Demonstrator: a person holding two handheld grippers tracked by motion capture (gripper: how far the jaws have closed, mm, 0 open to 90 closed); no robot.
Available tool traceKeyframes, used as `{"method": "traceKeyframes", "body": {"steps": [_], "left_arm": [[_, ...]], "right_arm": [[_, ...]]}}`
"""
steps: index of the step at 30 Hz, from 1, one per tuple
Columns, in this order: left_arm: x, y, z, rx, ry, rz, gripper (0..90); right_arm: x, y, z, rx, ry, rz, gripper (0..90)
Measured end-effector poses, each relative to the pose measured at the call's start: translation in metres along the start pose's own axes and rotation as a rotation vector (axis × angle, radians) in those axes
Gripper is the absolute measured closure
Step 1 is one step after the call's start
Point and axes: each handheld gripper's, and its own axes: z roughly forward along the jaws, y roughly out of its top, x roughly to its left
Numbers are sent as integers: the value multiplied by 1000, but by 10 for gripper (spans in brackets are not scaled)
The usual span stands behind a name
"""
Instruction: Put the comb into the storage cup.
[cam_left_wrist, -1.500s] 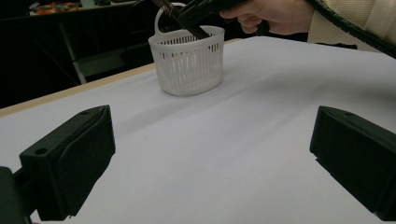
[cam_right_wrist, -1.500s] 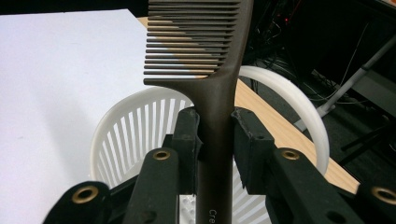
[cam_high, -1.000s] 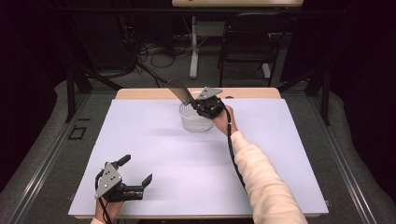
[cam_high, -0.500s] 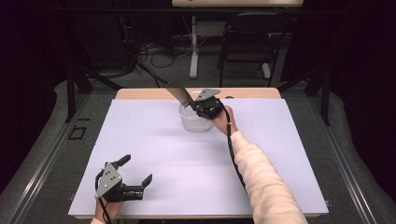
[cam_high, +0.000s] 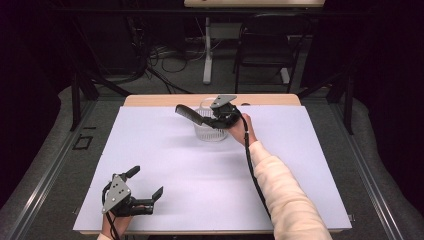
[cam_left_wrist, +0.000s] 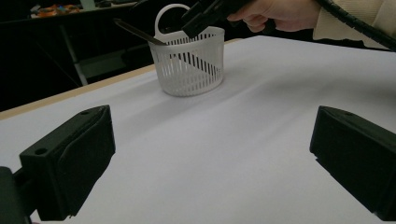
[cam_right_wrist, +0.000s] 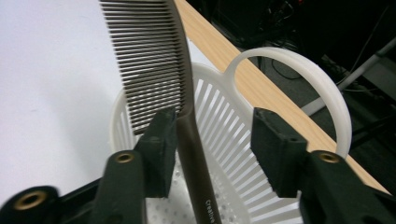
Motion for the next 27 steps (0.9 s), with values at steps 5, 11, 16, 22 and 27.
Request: {"method": "traceKeyframes", "body": {"steps": [5, 11, 16, 22, 27], "left_arm": [[0, 0, 0, 2, -1, 0, 1], [0, 0, 0, 0, -1, -2, 1], [0, 0, 1, 3, -1, 1, 1], [-1, 0, 2, 6, -1, -1, 1], [-1, 0, 1, 7, -1, 2, 1]], "right_arm": [[-3, 3, -11, 9, 32, 36, 350], [-8, 4, -25, 7, 49, 69, 252], [-10, 3, -32, 30, 79, 88, 189], [-10, 2, -41, 42, 97, 93, 138], [-10, 1, -48, 53, 106, 95, 86]]}}
